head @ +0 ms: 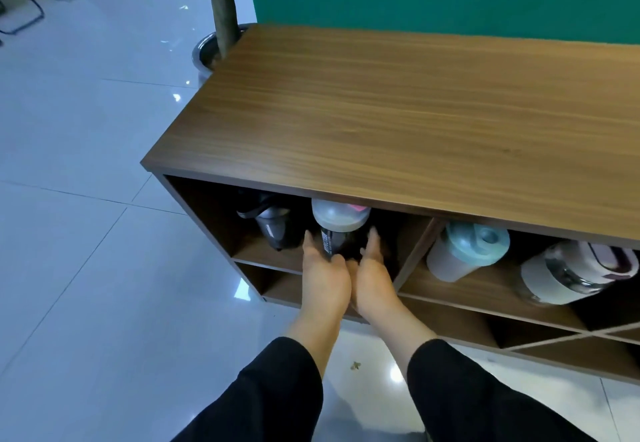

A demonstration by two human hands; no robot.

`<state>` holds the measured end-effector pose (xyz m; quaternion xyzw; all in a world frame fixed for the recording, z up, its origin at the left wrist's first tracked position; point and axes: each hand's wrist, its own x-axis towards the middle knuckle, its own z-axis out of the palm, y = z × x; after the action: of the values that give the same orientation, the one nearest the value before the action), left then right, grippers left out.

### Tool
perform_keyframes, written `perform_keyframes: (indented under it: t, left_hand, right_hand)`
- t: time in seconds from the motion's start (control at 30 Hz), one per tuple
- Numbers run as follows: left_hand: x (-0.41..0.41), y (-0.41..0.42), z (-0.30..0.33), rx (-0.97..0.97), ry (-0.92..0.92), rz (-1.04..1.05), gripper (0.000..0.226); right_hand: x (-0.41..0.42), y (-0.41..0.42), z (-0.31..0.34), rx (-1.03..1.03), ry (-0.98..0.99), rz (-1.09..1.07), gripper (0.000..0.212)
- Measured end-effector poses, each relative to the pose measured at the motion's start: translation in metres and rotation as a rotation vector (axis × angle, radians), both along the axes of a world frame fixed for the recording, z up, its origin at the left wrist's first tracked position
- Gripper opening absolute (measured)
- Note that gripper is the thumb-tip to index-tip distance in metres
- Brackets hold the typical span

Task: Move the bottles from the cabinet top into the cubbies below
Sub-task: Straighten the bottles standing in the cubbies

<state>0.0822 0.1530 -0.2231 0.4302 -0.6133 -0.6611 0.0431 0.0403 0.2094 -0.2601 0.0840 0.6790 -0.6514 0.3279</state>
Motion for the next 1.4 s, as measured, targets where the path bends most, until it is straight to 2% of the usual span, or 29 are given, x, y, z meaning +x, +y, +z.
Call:
perform_keyframes:
  t: [0.07,0.1,0.17,0.2,0.3,0.77,0.9,1.03,1.13,1.2,1.3,1.4]
  left_hand:
    - [-0.002,-0.004,-0.003,-0.008,0.017,-0.038,0.076]
    - [-0.002,-0.006,-0.004,-0.01,0.029,-0.064,0.077]
    - [-0.003,-0.01,-0.006,-0.02,0.061,-0.119,0.079]
    - [-0.003,-0.014,-0.008,-0.027,0.076,-0.142,0.079]
    - [-0.007,-0.027,-0.017,-0.001,0.097,-0.166,0.077]
    - [-0.022,-0.047,-0.026,-0.003,0.104,-0.285,0.063]
    - [-0.017,-0.044,-0.027,0.071,0.098,-0.143,0.06]
    - [-0.005,-0.051,-0.042,0.211,-0.039,0.271,0.027]
    - [0.001,-0.071,-0.041,0.187,-0.06,0.509,0.026]
    - [0.001,-0.087,-0.033,0.085,-0.023,0.53,0.039]
    - [-0.002,-0.103,-0.027,0.038,0.057,0.421,0.06]
    - [-0.002,-0.115,-0.028,-0.016,0.099,0.296,0.064]
  right_hand:
    - [-0.011,-0.005,-0.014,-0.01,-0.051,-0.009,0.097]
    - [-0.013,-0.01,-0.011,0.119,-0.011,0.009,0.09]
    - [-0.015,-0.013,-0.013,0.078,-0.005,0.016,0.068]
    - [-0.012,-0.014,-0.009,0.1,0.051,0.036,0.065]
    - [-0.002,-0.011,-0.004,0.175,0.194,0.045,0.077]
    - [0.014,0.007,-0.007,0.239,0.236,0.149,0.081]
    - [0.015,0.011,-0.001,0.288,0.201,0.175,0.075]
    - [0.031,0.013,0.004,0.377,0.199,0.331,0.048]
    - [0.043,0.0,0.007,0.354,0.245,0.45,0.046]
    - [0.044,-0.012,0.004,0.303,0.273,0.483,0.052]
    - [0.041,-0.033,0.002,0.249,0.264,0.459,0.06]
    - [0.029,-0.056,0.003,0.237,0.265,0.435,0.066]
